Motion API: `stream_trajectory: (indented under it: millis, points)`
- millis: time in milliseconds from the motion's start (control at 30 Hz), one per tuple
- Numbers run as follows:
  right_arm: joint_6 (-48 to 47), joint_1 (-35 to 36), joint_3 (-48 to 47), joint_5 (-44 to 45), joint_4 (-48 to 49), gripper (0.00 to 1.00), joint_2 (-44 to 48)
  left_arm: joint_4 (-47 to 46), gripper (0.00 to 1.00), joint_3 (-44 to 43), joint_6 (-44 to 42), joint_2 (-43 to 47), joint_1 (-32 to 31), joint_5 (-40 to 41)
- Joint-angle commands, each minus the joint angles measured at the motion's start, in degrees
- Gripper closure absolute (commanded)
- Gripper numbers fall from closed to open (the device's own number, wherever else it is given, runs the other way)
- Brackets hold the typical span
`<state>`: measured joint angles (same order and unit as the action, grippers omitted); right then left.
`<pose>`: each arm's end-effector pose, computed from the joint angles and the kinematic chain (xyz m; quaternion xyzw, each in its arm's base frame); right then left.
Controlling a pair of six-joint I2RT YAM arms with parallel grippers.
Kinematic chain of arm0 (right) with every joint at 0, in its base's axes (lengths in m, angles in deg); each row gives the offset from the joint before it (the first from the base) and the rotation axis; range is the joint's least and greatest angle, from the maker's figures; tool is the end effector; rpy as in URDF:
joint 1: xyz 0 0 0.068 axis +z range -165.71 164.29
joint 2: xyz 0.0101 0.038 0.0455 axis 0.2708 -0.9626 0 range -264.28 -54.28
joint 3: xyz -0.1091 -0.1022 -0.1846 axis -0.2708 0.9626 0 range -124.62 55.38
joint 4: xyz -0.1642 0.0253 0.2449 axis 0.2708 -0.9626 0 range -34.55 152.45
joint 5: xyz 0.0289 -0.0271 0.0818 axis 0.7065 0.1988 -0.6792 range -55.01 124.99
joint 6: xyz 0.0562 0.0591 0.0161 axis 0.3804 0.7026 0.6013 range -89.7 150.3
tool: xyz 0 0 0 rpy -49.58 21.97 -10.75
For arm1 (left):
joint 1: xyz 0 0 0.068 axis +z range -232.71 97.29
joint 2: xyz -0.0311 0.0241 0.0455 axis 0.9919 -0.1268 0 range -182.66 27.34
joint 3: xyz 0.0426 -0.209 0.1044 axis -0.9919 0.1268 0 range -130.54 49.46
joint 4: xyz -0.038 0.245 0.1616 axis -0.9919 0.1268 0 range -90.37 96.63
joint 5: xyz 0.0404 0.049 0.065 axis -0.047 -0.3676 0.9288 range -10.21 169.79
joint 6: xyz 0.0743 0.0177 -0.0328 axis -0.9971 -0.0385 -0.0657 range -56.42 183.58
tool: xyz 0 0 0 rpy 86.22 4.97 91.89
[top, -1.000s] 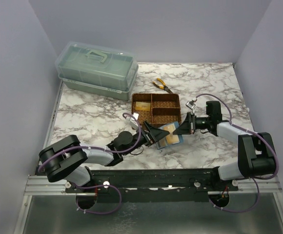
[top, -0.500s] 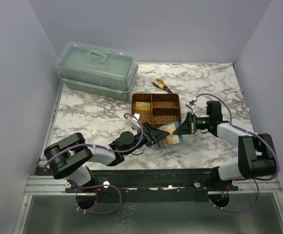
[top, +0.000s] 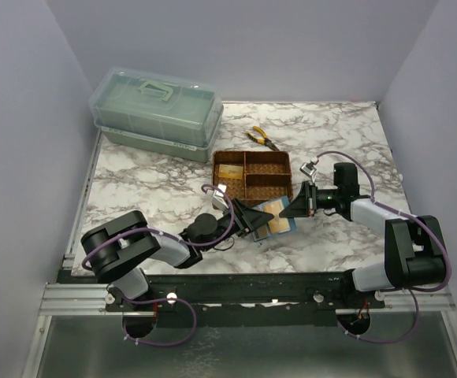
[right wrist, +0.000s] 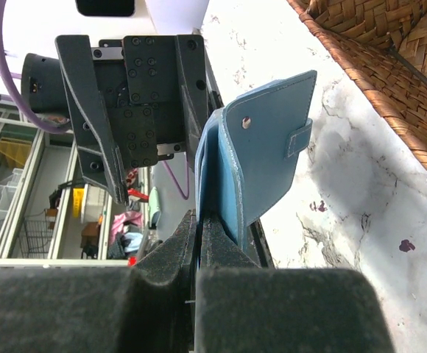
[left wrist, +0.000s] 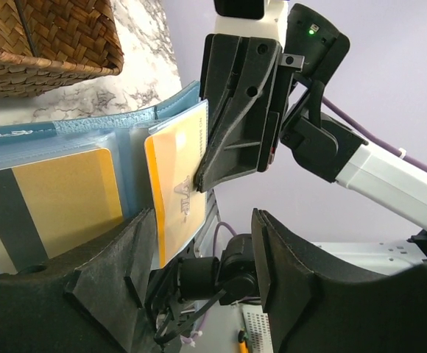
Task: Take the credit cards out of the card holder
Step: Remove the credit card from the card holder.
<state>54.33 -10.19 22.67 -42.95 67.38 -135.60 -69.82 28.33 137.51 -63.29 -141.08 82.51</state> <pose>0.2731 0.0976 0.1052 -0.1292 0.7453 0.6371 0.1483 0.1728 -0.2738 0.0980 -0.1123 0.6984 -0.6395 0.3011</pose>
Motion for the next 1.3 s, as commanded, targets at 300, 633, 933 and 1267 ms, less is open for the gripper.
stream_trajectory:
  millis: [300, 633, 933, 1267]
  points:
    - [0.85, -0.33, 0.54, -3.54, 1.66, 1.0, 0.64, -9.04, 0.51, 1.03, 1.41, -4.16, 0.13, -1.24]
    - [1.46, -0.38, 0.63, -4.25, 2.35, 1.0, 0.99, -20.77, 0.75, 2.01, 5.29, -10.71, 1.54, -3.38]
    - [1.34, -0.42, 0.71, -3.91, 2.2, 1.0, 0.75, -25.2, 0.89, 1.61, 5.9, -13.12, 1.79, -5.0]
    - [1.15, -0.44, 0.56, -3.54, 2.01, 0.99, 0.09, -25.37, 1.0, 2.08, 4.18, -11.19, 1.72, -4.86]
